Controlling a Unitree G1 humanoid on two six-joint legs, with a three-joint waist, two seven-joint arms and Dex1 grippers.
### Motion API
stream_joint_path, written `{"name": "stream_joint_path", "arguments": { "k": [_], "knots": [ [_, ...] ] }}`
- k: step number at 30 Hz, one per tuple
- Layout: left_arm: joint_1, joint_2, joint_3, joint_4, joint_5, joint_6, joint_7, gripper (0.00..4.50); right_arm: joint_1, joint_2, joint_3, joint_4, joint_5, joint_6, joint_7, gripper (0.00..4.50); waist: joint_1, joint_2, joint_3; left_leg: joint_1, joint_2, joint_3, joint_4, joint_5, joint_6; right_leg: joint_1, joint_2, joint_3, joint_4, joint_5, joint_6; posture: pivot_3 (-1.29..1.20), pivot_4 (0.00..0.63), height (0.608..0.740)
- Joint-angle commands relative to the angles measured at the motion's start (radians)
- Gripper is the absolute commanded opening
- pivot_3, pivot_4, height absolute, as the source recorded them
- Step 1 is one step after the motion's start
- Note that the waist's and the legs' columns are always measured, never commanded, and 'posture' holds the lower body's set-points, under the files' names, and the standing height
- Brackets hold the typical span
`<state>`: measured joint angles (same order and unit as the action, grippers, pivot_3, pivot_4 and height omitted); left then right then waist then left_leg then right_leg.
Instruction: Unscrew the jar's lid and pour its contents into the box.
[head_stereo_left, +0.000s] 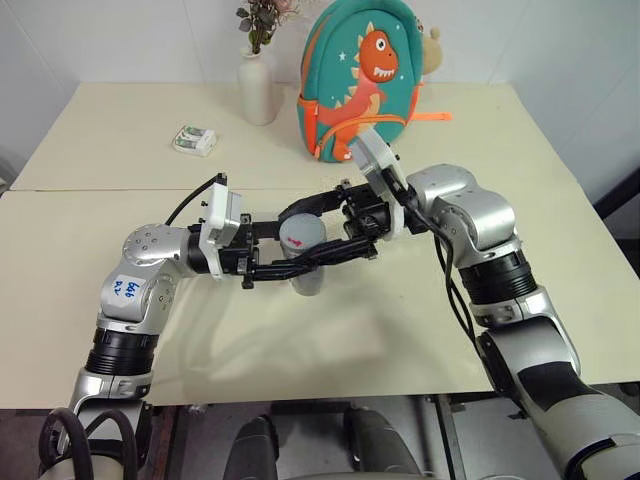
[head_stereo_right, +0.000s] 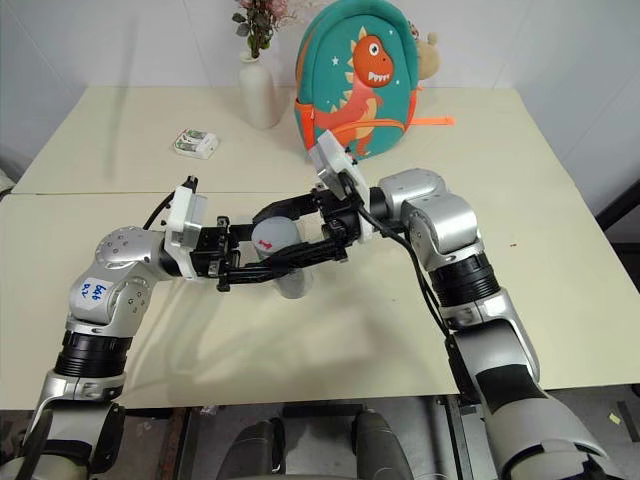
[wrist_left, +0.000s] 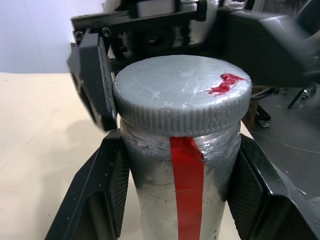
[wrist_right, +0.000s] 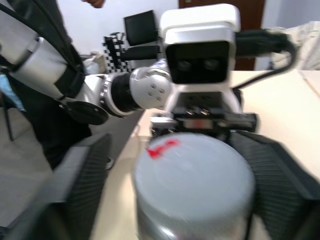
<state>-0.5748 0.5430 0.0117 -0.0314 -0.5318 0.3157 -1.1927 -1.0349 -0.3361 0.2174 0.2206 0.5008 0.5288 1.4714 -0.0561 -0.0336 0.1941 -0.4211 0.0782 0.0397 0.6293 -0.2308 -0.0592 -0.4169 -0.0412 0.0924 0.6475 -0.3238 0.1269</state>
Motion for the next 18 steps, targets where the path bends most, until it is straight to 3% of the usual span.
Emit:
{"name": "stream_joint_path", "arguments": {
  "k": [1, 18],
  "knots": [
    [0.006, 0.008, 0.026, -0.042, -0.015, 0.004, 0.025, 2.28, -0.007, -0.001, -0.040, -0.061, 0.049, -0.001, 0.019, 4.46, 0.000, 0.000, 0.000, 0.000, 0.000, 0.000, 0.000, 0.000, 0.000, 0.000, 0.000, 0.000, 0.000, 0.000, 0.000, 0.00, 0.150, 0.740],
    [0.076, 0.046, 0.074, -0.115, 0.002, 0.017, 0.155, 2.28, 0.050, 0.065, -0.052, -0.155, -0.043, -0.031, -0.308, 4.46, -0.001, 0.000, 0.000, 0.000, 0.001, 0.000, 0.000, 0.000, 0.000, 0.000, 0.001, 0.000, 0.000, 0.000, -0.001, 0.00, 0.150, 0.740]
  ]
}}
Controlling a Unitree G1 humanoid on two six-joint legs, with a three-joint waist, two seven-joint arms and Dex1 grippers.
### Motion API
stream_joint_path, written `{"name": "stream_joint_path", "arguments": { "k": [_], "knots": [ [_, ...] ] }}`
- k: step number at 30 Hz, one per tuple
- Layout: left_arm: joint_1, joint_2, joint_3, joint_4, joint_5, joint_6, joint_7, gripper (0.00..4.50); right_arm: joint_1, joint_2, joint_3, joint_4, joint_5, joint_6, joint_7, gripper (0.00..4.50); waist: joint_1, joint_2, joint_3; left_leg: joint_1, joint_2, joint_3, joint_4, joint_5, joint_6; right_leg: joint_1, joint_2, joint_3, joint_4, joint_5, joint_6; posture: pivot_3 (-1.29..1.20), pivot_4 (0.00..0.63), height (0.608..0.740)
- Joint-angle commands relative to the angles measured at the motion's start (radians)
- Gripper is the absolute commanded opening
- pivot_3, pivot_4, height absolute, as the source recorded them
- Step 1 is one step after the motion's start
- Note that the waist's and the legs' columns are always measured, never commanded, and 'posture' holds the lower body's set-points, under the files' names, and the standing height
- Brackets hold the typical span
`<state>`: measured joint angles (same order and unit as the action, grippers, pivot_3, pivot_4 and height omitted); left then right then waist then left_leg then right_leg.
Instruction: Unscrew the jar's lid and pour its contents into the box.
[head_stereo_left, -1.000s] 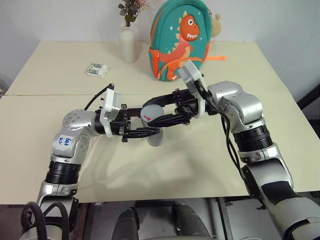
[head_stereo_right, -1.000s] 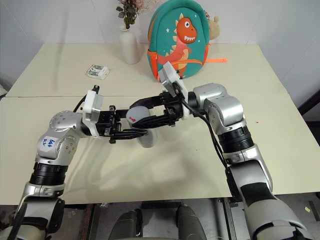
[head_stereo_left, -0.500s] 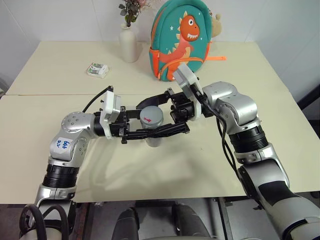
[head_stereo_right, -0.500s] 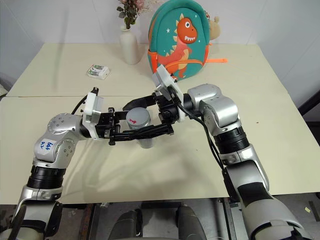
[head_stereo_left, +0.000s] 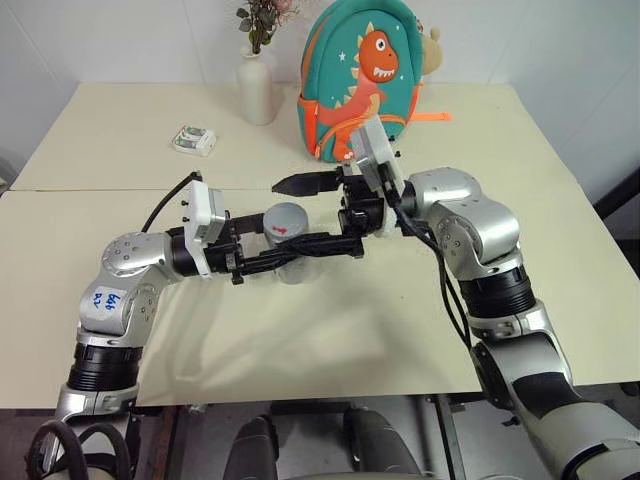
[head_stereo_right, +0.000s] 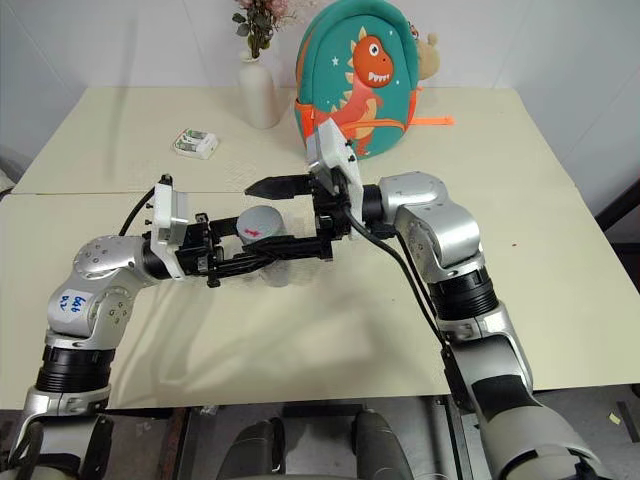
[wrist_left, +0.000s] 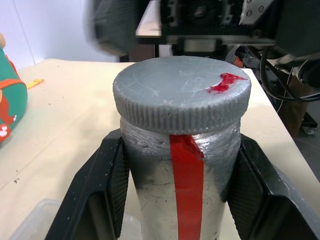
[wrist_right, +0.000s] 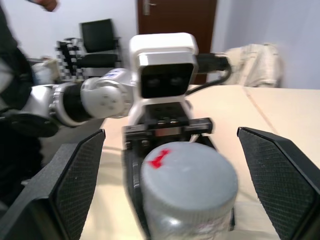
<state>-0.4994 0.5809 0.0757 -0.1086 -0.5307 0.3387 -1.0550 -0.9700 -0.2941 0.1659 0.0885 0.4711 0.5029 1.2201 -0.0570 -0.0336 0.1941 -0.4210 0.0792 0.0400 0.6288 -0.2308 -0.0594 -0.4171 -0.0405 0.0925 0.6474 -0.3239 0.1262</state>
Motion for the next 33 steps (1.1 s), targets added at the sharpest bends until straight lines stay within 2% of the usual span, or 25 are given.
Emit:
{"name": "stream_joint_path", "arguments": {
  "k": [1, 16, 33],
  "knots": [
    [0.001, 0.007, 0.009, -0.040, 0.000, -0.005, 0.021, 2.28, -0.017, 0.029, 0.001, -0.019, -0.018, -0.004, -0.070, 4.46, -0.001, 0.000, 0.000, 0.000, 0.000, 0.000, 0.000, 0.000, 0.000, 0.000, 0.000, 0.000, 0.000, 0.000, 0.000, 0.00, 0.150, 0.740],
    [0.034, 0.006, 0.013, -0.081, -0.020, 0.005, 0.045, 2.28, -0.045, 0.054, 0.010, 0.050, -0.041, 0.001, -0.110, 4.46, 0.000, 0.000, 0.000, 0.000, 0.000, 0.000, 0.000, 0.000, 0.000, 0.000, 0.000, 0.000, 0.000, 0.000, 0.000, 0.00, 0.150, 0.740],
    [0.038, 0.016, 0.033, -0.078, -0.043, 0.008, 0.030, 2.28, -0.044, -0.120, -0.074, 0.225, -0.058, -0.104, -0.028, 4.46, 0.003, 0.000, 0.000, 0.000, 0.000, 0.000, 0.000, 0.000, 0.000, 0.000, 0.000, 0.000, -0.001, 0.000, 0.000, 0.00, 0.150, 0.740]
  ]
}}
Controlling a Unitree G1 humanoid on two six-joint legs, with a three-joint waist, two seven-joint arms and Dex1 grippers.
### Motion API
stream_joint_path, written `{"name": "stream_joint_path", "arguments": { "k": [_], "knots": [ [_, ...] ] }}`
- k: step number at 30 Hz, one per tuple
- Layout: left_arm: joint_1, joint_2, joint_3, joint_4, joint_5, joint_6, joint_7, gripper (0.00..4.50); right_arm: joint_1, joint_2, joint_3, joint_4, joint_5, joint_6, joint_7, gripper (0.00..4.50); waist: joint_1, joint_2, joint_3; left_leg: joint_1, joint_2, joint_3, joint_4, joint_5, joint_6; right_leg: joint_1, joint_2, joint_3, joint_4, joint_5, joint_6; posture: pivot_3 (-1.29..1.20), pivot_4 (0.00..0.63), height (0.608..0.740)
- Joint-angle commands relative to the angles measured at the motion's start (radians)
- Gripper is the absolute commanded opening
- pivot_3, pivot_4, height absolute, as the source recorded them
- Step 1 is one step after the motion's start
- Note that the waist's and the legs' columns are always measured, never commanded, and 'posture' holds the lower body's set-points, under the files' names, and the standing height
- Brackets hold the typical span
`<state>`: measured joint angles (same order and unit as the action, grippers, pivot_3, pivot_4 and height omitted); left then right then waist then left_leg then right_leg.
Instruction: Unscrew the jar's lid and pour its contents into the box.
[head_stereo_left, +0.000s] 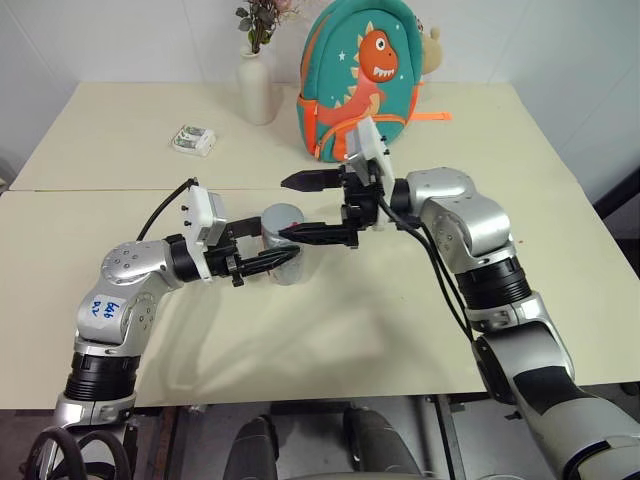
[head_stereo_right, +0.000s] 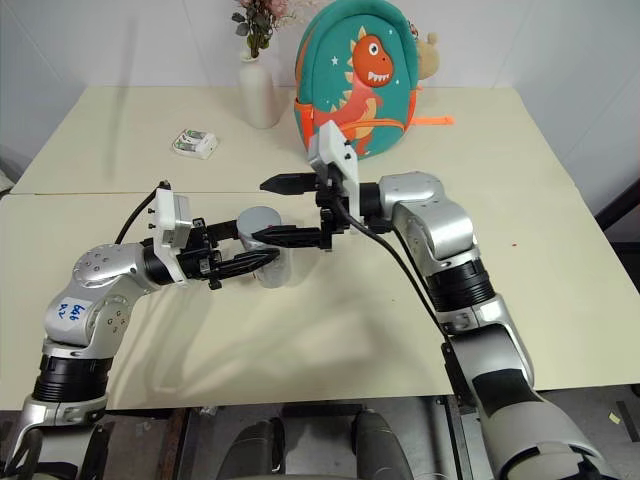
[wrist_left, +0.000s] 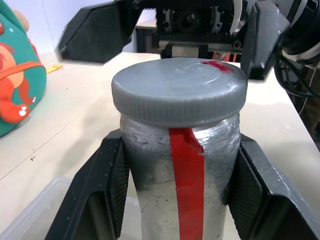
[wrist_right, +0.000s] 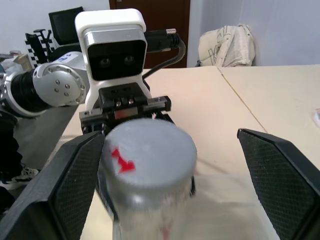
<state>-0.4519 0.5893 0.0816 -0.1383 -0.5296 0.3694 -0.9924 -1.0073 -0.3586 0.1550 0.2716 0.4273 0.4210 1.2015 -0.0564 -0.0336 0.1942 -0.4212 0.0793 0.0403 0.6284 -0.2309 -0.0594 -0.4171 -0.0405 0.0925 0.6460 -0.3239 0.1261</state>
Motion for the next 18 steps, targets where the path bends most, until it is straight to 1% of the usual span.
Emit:
{"name": "stream_joint_path", "arguments": {
  "k": [1, 6, 11, 14, 18],
  "knots": [
    [-0.010, 0.008, 0.029, -0.046, -0.044, -0.023, -0.036, 2.28, -0.008, -0.066, -0.071, 0.053, -0.013, -0.028, -0.003, 4.46, 0.004, 0.000, 0.000, 0.000, 0.000, 0.000, 0.000, 0.000, 0.000, 0.000, 0.000, 0.000, -0.001, 0.000, 0.000, 0.00, 0.150, 0.740],
    [-0.011, 0.009, 0.040, -0.033, -0.047, -0.027, -0.049, 2.28, -0.020, -0.104, -0.115, 0.091, 0.013, -0.031, 0.057, 4.46, -0.005, 0.001, 0.001, 0.000, 0.000, 0.001, -0.001, 0.000, 0.000, 0.000, 0.001, 0.001, -0.001, 0.000, 0.000, 0.00, 0.150, 0.740],
    [-0.018, 0.003, 0.039, -0.019, -0.042, -0.032, -0.051, 2.28, -0.014, -0.072, -0.126, -0.022, 0.107, 0.071, 0.090, 4.46, -0.005, 0.002, 0.001, 0.000, 0.001, 0.001, -0.001, 0.000, 0.000, 0.000, 0.001, 0.002, 0.000, 0.000, 0.000, 0.00, 0.150, 0.740],
    [-0.026, -0.004, 0.031, -0.012, -0.037, -0.035, -0.048, 2.28, 0.005, -0.015, -0.101, -0.124, 0.142, 0.132, 0.044, 4.46, -0.005, 0.002, 0.001, 0.001, 0.001, 0.001, -0.001, 0.000, 0.000, 0.000, 0.001, 0.002, 0.000, 0.000, 0.000, 0.00, 0.150, 0.740],
    [-0.034, -0.013, 0.019, -0.006, -0.032, -0.037, -0.048, 2.28, 0.027, 0.048, -0.046, -0.209, 0.123, 0.173, -0.027, 4.46, -0.001, 0.002, 0.001, 0.000, 0.001, 0.001, 0.000, 0.000, 0.000, -0.001, 0.001, 0.001, 0.001, 0.000, 0.000, 0.00, 0.150, 0.740]
  ]
}}
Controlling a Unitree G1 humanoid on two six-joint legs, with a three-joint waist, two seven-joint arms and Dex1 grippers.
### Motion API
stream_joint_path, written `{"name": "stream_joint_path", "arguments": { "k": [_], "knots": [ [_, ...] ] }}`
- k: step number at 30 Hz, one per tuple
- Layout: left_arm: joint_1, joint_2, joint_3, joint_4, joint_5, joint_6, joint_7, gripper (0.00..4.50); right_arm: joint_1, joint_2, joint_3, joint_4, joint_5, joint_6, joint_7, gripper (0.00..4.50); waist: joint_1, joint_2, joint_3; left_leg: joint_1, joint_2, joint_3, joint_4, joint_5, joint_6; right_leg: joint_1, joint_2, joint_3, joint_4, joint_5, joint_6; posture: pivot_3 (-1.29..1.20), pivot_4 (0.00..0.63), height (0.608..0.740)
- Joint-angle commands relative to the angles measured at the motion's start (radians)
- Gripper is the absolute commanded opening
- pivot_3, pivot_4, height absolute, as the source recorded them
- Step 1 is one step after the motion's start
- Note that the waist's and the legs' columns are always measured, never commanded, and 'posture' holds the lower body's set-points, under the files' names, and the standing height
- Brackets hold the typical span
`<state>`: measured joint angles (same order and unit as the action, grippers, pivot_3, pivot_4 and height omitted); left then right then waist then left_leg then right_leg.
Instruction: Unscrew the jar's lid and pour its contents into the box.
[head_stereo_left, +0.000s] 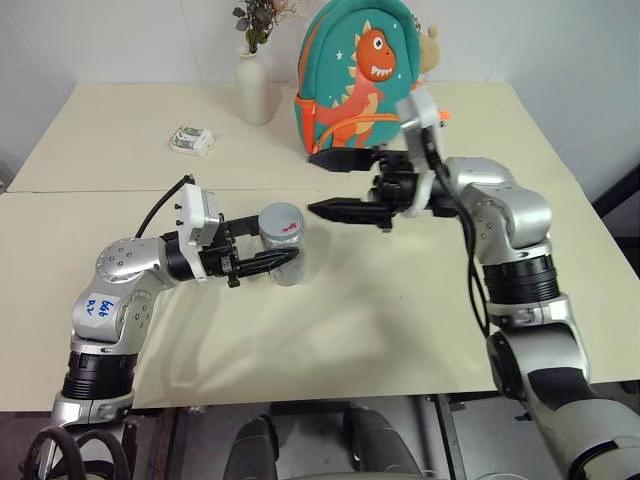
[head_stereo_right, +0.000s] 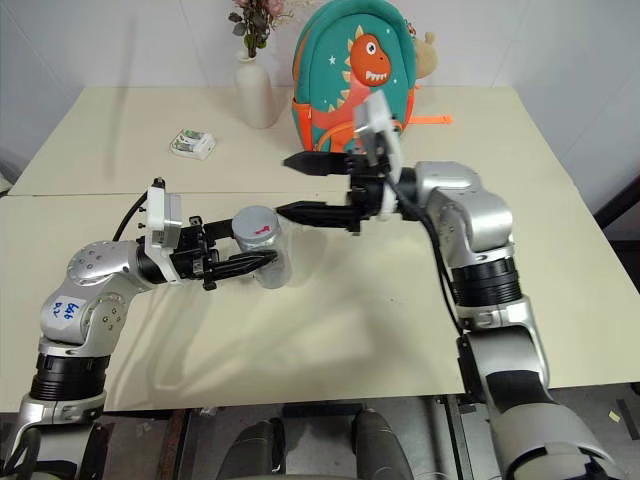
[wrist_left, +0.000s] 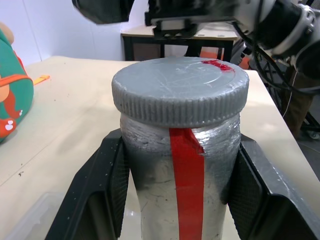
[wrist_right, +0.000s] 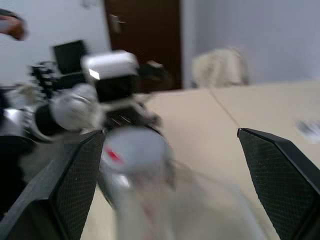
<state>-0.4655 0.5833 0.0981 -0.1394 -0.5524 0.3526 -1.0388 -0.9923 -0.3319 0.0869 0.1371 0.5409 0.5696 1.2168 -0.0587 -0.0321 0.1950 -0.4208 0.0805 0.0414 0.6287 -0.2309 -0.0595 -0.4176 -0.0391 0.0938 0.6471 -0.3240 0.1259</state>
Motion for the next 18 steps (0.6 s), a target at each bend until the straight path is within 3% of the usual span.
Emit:
{"name": "stream_joint_path", "arguments": {
  "k": [1, 18],
  "knots": [
    [-0.022, -0.009, 0.001, -0.003, -0.009, -0.020, -0.002, 2.28, 0.015, 0.032, 0.034, -0.087, 0.006, 0.035, -0.057, 4.46, 0.002, 0.000, 0.000, 0.000, 0.000, 0.000, 0.000, 0.000, 0.000, 0.000, 0.000, 0.000, 0.000, 0.000, 0.000, 0.00, 0.150, 0.740],
    [-0.042, -0.020, -0.016, 0.005, -0.011, -0.020, -0.009, 2.28, 0.001, 0.067, 0.080, -0.030, -0.060, -0.002, -0.126, 4.46, 0.001, 0.000, 0.000, 0.000, 0.000, 0.000, 0.000, 0.000, 0.000, 0.000, 0.000, 0.000, 0.000, 0.000, 0.000, 0.00, 0.150, 0.740]
  ]
}}
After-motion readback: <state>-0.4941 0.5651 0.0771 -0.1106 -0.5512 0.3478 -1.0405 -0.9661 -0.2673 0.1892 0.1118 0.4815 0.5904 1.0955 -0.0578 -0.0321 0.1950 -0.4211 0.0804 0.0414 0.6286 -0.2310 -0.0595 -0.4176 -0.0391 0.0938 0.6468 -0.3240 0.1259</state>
